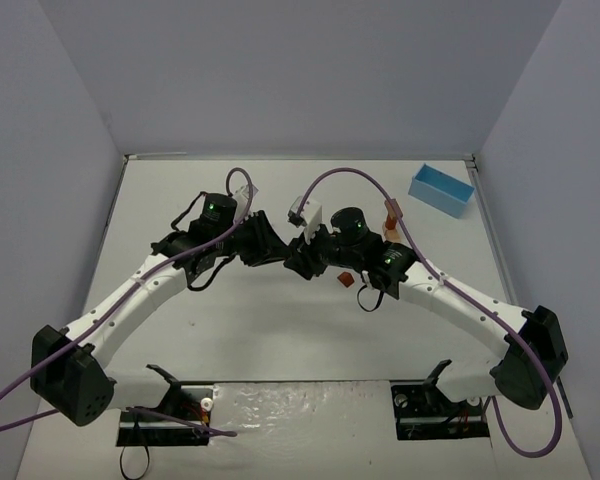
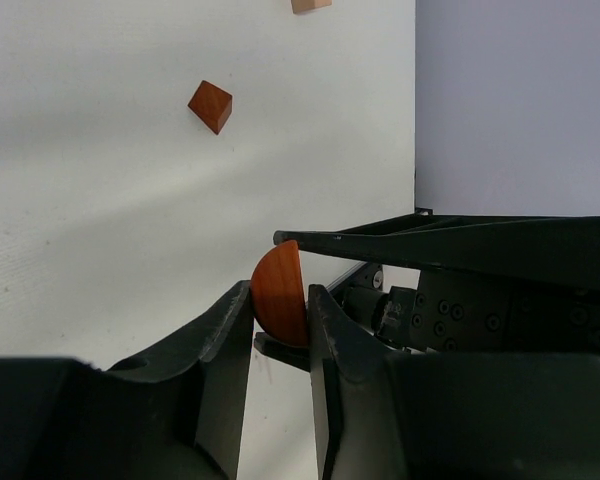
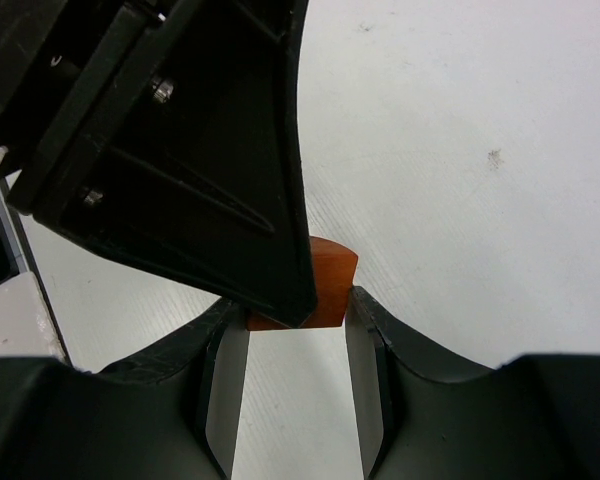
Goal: Build the wood block tower
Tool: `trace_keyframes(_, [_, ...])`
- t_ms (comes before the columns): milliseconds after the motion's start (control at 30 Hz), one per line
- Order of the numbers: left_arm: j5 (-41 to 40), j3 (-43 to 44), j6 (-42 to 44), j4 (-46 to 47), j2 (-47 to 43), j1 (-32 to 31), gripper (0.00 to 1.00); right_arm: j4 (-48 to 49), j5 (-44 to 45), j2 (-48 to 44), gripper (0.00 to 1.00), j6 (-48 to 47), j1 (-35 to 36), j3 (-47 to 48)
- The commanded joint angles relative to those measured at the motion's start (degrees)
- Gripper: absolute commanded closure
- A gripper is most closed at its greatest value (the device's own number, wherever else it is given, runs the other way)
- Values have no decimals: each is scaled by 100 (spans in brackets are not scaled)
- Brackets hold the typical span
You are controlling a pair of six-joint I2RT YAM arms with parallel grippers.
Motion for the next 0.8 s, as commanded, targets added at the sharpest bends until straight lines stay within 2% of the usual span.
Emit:
trace_keyframes(0, [0, 77, 265, 267, -305, -75, 99, 407, -23, -192, 84, -9, 52, 117])
trace_keyframes(33, [-82, 79, 369, 196, -360, -75, 100, 401, -23, -203, 76, 13, 50, 99])
trace_keyframes(133, [-521, 105, 859, -135, -515, -75, 100, 361, -40, -251, 45, 84, 52, 4])
trace_keyframes(233, [-1188, 162, 1419, -665, -636, -75, 100, 237, 236, -422, 29, 234, 38, -173])
trace_keyframes(367, [-2452, 29, 2151, -1107, -583, -84, 100, -181, 1008, -670, 19, 455, 0, -413])
trace_keyframes(533, [-3826, -165, 2751, -1428, -121, -154, 100, -748, 2451, -1035, 10, 1014, -44, -575])
trace_keyframes(633, [-4654, -267, 2792, -1571, 337, -212, 100, -949, 2919, -1188, 5, 1249, -70, -639])
trace_keyframes(767, [-5243, -299, 2665, -1684, 944, -325, 100, -1148, 3228, -1378, 3, 1515, -77, -748])
